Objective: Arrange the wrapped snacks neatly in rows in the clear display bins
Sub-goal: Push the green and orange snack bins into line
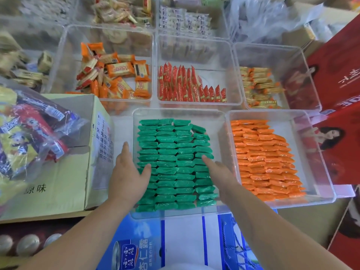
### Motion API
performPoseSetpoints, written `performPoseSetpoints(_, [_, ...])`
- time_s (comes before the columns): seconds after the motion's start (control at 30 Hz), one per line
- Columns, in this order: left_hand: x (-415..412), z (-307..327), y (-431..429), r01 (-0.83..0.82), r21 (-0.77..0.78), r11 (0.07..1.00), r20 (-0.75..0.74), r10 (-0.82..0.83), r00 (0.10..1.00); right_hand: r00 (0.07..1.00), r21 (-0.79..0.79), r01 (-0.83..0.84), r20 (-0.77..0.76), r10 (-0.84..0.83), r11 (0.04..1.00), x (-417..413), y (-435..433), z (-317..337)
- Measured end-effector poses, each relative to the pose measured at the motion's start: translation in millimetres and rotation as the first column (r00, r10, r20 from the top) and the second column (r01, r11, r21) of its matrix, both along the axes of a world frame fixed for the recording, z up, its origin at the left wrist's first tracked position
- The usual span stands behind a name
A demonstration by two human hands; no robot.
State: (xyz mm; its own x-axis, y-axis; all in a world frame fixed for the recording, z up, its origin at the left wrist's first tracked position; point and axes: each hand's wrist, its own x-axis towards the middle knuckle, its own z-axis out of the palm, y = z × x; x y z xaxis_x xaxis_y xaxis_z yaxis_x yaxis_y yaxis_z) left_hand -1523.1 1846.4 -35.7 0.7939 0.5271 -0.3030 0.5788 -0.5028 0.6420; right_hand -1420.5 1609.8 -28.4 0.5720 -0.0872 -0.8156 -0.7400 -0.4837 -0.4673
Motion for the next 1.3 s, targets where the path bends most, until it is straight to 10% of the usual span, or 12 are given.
performPoseSetpoints(0.17, [44, 2, 16, 0.000, 0.043, 0.999, -0.056, 0.002, 0.998, 0.927, -0.034, -0.151, 0.342, 0.153, 0.988, 41, 12, 20])
performPoseSetpoints(0.4, [48, -5, 18, 0.012, 0.120, 0.993, -0.045, -0.007, 0.999, 0.998, 0.105, -0.016, 0.058, 0.010, 0.994, 101, 38, -22])
performPoseSetpoints(0.73, [50, -2, 19, 0.033, 0.132, 0.991, -0.080, -0.022, 0.997, 0.952, -0.024, -0.290, 0.091, 0.291, 0.957, 129, 51, -22])
performPoseSetpoints(1.3, [51, -8, 18, 0.017, 0.112, 0.994, -0.065, -0.009, 0.998, 0.991, 0.269, 0.132, -0.019, -0.132, 0.954, 109, 58, -33])
